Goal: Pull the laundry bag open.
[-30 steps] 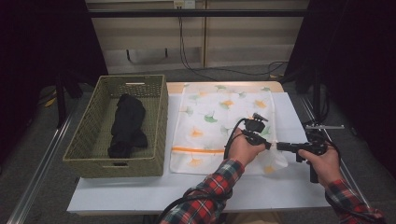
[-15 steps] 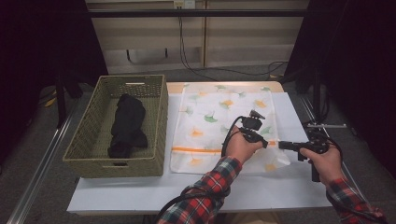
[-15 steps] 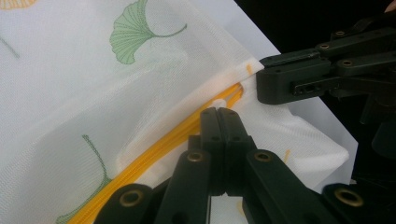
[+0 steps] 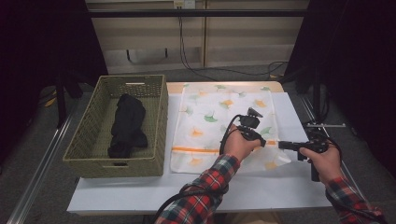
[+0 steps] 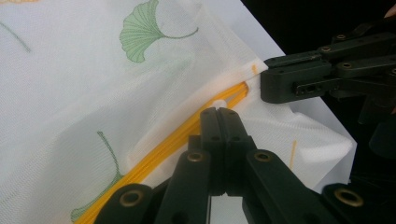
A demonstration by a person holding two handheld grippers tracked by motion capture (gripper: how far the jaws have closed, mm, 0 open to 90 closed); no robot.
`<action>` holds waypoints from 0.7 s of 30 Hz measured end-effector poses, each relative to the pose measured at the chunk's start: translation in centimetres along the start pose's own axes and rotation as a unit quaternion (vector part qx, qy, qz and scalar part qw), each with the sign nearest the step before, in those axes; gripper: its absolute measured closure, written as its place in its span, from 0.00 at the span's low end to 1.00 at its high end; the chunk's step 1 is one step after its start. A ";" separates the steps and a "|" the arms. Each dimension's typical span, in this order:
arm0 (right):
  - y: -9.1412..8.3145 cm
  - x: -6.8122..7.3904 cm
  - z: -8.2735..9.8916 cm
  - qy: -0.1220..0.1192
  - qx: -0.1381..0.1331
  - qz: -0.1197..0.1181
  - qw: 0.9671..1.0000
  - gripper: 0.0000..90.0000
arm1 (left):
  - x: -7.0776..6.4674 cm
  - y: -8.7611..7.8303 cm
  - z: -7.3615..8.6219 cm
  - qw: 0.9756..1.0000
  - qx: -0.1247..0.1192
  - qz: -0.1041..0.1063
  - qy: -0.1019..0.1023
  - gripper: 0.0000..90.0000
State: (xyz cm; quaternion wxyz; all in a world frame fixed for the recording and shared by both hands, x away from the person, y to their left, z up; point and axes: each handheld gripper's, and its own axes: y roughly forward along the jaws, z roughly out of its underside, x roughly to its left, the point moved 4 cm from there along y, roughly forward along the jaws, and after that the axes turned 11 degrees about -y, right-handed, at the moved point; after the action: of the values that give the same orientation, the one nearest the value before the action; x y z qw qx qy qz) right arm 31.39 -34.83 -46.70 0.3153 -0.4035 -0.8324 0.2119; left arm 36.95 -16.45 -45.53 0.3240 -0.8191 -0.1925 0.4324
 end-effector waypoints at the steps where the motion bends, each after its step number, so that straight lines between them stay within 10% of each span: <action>1: 0.0 0.0 -0.1 -0.001 0.000 0.000 1.000 0.97 | 0.0 0.0 0.0 1.000 0.000 0.000 0.000 1.00; 21: -0.6 -0.7 0.2 0.002 0.001 0.012 1.000 0.97 | 0.4 -0.3 -0.1 1.000 0.004 -0.012 -0.008 1.00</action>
State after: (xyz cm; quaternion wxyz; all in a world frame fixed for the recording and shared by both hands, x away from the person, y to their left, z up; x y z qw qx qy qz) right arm 31.22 -35.82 -46.74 0.3143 -0.4133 -0.8271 0.2154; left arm 37.26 -16.05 -45.52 0.3310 -0.8120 -0.2029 0.4358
